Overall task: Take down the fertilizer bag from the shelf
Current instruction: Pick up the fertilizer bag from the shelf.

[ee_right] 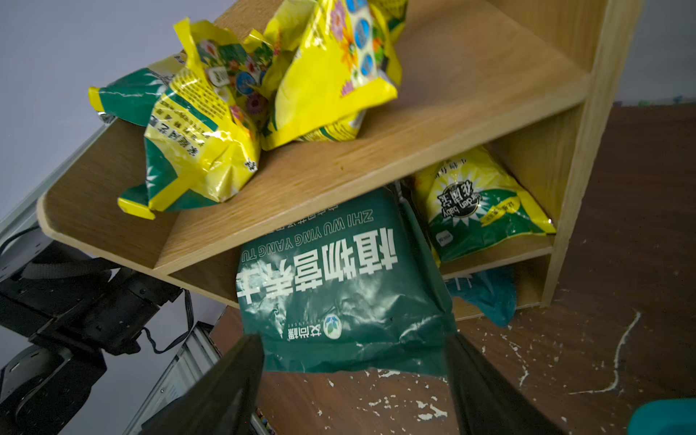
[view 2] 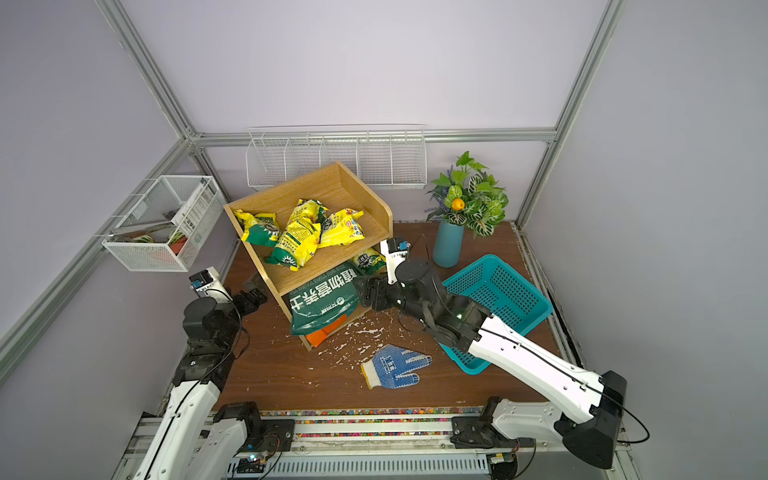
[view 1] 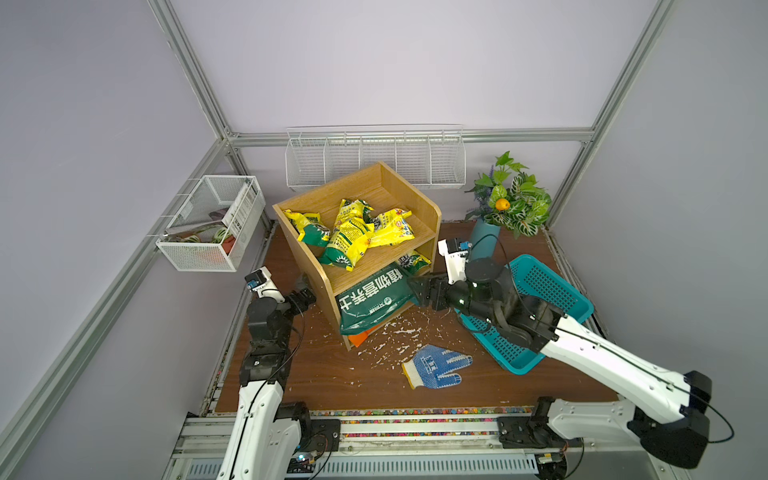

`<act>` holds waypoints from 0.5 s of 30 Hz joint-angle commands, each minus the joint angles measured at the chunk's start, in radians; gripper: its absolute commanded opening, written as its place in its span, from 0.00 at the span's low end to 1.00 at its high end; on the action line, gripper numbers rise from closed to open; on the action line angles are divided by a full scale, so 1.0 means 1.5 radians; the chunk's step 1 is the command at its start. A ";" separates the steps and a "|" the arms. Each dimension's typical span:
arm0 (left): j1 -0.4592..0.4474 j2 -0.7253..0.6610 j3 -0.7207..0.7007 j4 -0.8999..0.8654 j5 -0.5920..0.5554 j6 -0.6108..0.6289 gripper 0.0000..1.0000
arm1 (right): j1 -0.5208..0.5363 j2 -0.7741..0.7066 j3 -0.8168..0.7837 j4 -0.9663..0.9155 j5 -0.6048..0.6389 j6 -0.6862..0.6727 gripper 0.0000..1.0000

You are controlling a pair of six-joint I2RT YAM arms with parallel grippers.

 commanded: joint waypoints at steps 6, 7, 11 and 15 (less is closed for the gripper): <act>-0.001 -0.014 -0.008 -0.001 -0.012 -0.004 1.00 | 0.001 0.068 -0.143 0.311 -0.062 0.186 0.87; -0.001 -0.018 -0.010 -0.001 -0.015 -0.003 1.00 | 0.000 0.073 -0.150 0.328 -0.060 0.196 0.87; -0.001 -0.027 -0.013 0.002 -0.025 -0.004 1.00 | 0.000 0.086 -0.185 0.396 -0.045 0.243 0.88; -0.001 -0.028 -0.015 0.002 -0.026 -0.004 1.00 | 0.001 0.075 -0.195 0.394 -0.045 0.263 0.88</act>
